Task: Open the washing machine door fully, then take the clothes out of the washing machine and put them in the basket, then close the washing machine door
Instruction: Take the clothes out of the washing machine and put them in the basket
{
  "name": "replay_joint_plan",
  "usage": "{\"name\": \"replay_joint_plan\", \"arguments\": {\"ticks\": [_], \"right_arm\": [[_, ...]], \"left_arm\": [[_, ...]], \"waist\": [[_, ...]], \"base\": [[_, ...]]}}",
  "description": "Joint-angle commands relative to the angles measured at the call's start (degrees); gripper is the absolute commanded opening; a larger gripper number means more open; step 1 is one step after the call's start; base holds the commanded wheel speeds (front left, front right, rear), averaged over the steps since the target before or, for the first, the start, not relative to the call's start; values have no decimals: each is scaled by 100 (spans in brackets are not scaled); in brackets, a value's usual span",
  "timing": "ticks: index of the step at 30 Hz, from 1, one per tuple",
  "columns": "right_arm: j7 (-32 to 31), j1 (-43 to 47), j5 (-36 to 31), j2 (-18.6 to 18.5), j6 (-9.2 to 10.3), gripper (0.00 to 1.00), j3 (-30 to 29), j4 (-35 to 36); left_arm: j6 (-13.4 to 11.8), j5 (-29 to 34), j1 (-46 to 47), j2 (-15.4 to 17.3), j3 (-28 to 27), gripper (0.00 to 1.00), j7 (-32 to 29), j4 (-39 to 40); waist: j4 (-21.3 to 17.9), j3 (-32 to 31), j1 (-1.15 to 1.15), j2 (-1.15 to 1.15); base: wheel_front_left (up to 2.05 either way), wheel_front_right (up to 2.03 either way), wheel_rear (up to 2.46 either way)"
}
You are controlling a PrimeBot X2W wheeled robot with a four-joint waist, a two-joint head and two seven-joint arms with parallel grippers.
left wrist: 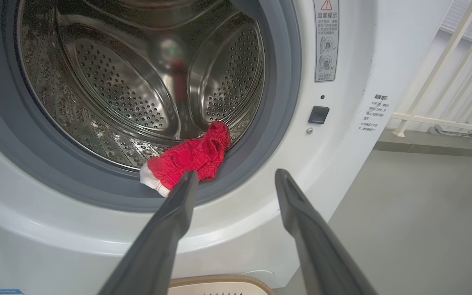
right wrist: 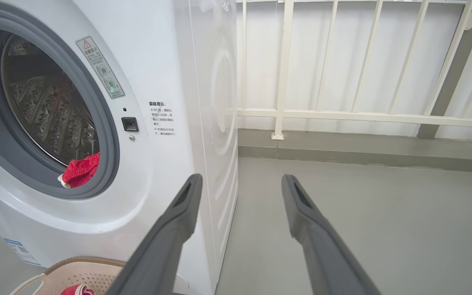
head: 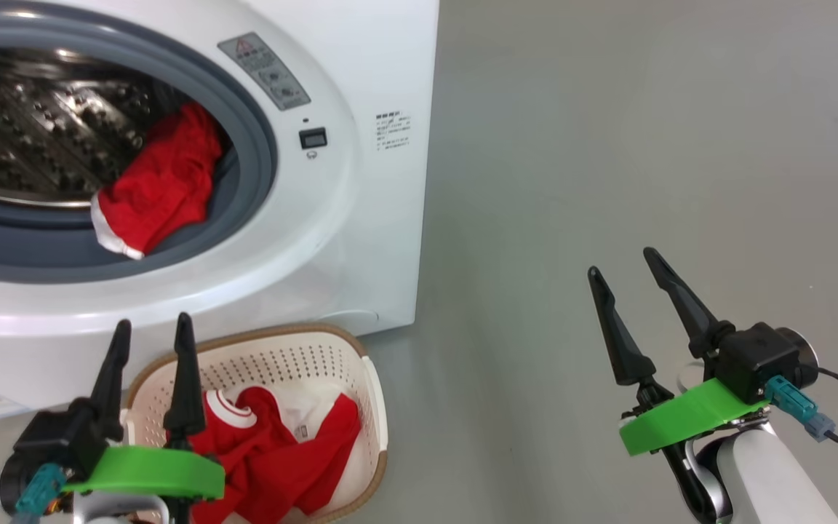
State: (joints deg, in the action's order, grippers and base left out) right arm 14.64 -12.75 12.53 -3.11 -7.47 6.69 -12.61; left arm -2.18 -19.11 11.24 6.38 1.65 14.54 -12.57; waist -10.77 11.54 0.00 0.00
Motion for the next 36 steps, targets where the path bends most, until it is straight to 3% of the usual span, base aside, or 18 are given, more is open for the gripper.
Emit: {"name": "replay_joint_plan", "arguments": {"ticks": [1,14,36], "right_arm": [[36,43,-31,-15,-2,100,97,141],[36,305,-68,-35,-2,100,33,310],[36,836,-145,-51,-2,100,-69,308]], "left_arm": [[-70,56,-67,124,-221,100,45,220],[-226,223,-623,178,-329,100,46,777],[-420,372,-1474,223,-335,100,34,879]], "waist": [[-44,-162,0,0],[-107,-426,0,0],[-76,-1201,0,0]], "base": [[0,0,0],[0,0,0],[0,0,0]]}}
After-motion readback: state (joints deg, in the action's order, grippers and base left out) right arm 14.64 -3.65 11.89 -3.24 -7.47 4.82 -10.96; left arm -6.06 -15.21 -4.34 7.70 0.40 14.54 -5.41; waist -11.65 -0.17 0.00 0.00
